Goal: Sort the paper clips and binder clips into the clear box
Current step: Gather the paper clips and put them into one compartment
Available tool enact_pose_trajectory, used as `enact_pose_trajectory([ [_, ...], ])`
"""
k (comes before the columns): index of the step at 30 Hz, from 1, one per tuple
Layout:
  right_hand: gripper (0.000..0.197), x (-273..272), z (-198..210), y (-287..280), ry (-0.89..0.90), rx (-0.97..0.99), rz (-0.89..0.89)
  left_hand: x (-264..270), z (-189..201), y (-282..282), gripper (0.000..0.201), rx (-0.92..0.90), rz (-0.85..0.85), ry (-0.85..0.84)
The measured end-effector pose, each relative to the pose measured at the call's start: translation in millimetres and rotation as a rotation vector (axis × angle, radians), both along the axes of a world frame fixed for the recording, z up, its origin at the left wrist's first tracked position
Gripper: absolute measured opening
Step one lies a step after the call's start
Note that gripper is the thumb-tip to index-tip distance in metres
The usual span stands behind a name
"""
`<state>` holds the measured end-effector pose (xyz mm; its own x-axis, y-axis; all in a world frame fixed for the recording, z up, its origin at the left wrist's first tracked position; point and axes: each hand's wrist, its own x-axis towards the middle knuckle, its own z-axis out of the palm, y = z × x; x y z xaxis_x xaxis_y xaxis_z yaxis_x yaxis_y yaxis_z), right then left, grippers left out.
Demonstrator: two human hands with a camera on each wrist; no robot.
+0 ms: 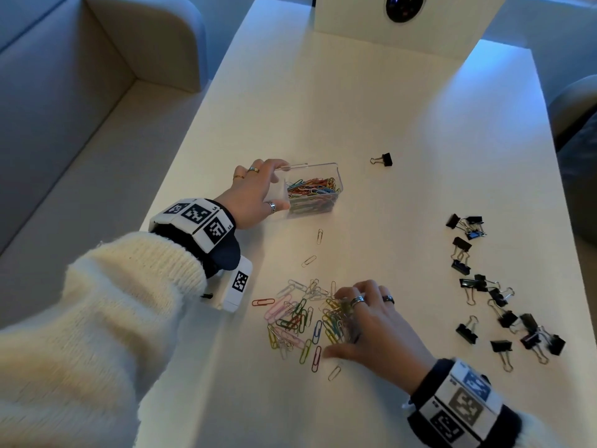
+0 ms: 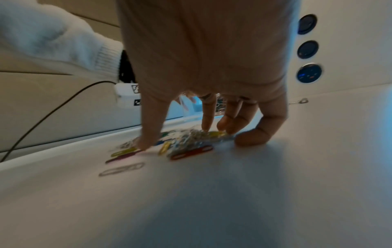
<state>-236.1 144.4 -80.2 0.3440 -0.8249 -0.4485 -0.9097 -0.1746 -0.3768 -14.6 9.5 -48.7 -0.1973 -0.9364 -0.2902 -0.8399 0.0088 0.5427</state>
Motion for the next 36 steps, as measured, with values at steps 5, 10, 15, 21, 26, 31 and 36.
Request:
enact_pose_trajectory([
  [5,0.047,7.8,-14.1,4.0,-0.124,-0.077,-0.081,-1.3,-0.1,1.5,0.064,-0.009,0.018,0.005],
  [10,0.028,8.1,-18.8,-3.2,-0.208,-0.117,-0.112,-0.9,-1.1,1.7,0.063,-0.009,0.019,0.006],
  [15,0.023,8.3,-18.6,-13.5,-0.184,-0.109,-0.072,-1.1,0.1,2.0,0.064,-0.005,0.019,0.009],
  [21,0.016,6.4,-8.8,-29.1,-0.219,-0.027,-0.116,-0.2,-0.4,1.9,0.064,0.001,0.019,0.02],
  [26,0.016,13.7,25.4,-67.5,-0.305,-0.116,-0.147,0.5,-1.8,1.2,0.064,0.004,0.015,0.022],
  [31,0.019,39.2,54.9,-130.5,-0.351,-0.394,-0.142,-0.1,-1.3,1.3,0.063,0.011,0.03,0.041],
  [36,0.02,58.5,43.8,-158.4,-0.234,-0.385,-0.006,0.9,-2.8,0.9,0.063,0.002,0.025,0.036],
])
